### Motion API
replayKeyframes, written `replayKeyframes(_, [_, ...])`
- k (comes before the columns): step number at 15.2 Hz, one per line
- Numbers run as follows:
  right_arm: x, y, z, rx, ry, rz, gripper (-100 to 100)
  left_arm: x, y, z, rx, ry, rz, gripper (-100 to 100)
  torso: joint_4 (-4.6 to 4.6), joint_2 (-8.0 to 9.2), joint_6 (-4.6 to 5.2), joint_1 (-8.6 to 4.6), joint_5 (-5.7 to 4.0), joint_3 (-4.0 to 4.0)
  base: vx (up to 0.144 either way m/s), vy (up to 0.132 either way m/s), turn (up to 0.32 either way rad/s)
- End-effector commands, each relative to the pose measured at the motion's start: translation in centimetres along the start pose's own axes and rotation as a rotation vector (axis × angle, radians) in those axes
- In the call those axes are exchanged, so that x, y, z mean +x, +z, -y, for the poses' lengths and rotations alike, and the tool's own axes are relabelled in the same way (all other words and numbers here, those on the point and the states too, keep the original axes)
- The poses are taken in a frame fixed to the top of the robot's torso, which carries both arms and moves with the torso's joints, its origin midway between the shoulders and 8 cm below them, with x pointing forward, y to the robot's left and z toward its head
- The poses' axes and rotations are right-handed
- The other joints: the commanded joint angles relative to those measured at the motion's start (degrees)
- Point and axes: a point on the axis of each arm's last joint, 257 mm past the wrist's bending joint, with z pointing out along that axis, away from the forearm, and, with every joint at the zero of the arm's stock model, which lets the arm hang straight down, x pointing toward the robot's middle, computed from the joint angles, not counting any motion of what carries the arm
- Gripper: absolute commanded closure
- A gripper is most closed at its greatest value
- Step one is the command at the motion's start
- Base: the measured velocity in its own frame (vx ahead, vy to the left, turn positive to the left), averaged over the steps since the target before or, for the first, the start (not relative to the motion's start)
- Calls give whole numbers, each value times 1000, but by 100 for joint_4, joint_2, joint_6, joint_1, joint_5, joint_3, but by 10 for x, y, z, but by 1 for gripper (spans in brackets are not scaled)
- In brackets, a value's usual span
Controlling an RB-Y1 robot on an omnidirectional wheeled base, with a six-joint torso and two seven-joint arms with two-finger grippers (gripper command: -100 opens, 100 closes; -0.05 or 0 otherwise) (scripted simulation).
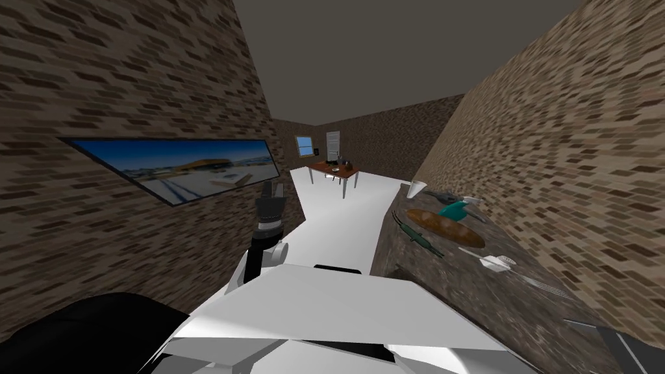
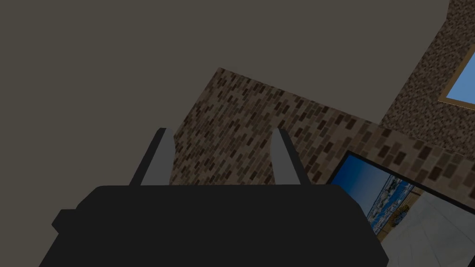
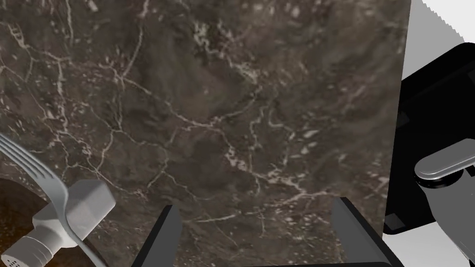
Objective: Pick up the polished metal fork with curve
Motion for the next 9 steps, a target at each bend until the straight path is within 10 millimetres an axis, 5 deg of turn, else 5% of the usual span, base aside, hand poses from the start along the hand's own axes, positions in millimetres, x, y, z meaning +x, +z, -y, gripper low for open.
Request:
replayKeyframes(1, [12,-7,4,4,8,-34,-100,0,0,0,0,0,0,0,0,0,0,0,0,0,7,24,141])
replayKeyframes(5, [34,-17,2,-1,17,-94,-100,0,0,0,0,0,0,0,-11,-44,-9,-38,-7,-27,50,-56,216])
replayKeyframes(9, [37,-17,-3,-15,11,-106,-100,0,0,0,0,1,0,0,-19,-76,-7,-109,-26,-46,94,-185,160])
